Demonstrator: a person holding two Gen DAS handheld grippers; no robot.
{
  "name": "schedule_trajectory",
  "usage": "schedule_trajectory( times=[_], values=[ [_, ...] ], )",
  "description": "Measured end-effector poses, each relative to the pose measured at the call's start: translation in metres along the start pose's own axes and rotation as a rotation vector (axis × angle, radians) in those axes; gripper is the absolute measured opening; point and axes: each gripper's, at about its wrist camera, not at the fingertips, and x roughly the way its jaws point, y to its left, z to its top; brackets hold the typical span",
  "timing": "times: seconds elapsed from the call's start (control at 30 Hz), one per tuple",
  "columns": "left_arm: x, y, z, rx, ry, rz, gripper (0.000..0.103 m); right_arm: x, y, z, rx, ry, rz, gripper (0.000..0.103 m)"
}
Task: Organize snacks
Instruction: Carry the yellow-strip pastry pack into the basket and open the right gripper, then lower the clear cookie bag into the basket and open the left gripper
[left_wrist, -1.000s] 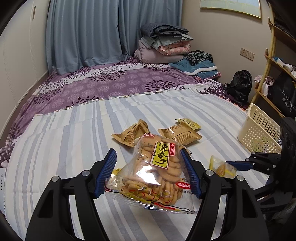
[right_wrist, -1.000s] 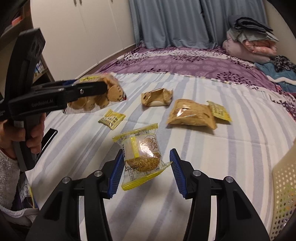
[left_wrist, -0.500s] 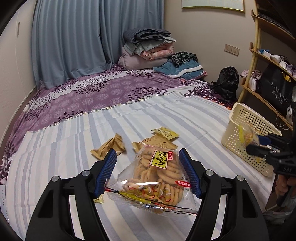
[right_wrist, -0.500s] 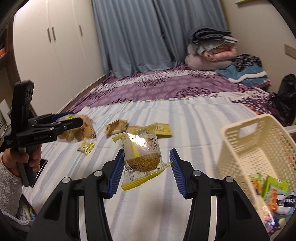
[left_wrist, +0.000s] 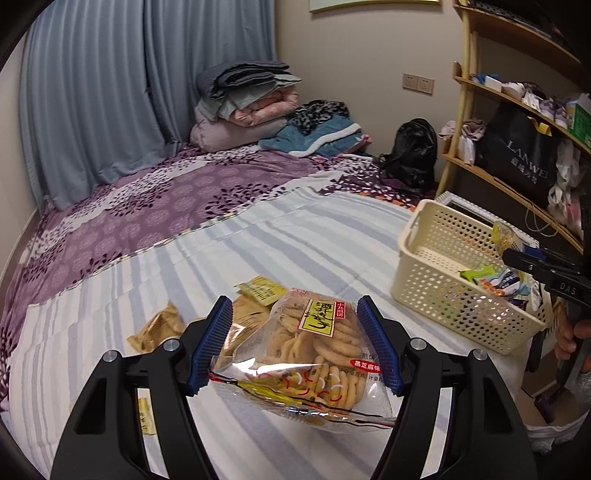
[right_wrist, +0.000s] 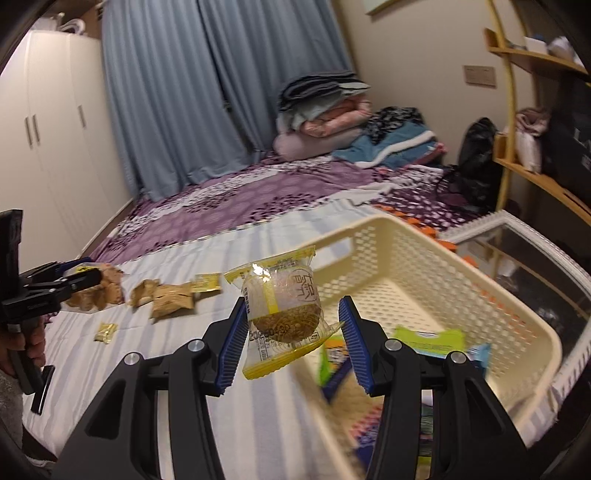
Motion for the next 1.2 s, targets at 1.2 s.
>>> schedule_trajectory(
  times=[1.2],
  values=[
    [0.094,-0.188,0.06,0.258,0.067,-0.257,0.071,-0.025,-0.102,-0.03,0.23,-0.059,-0.125,0.087]
  ],
)
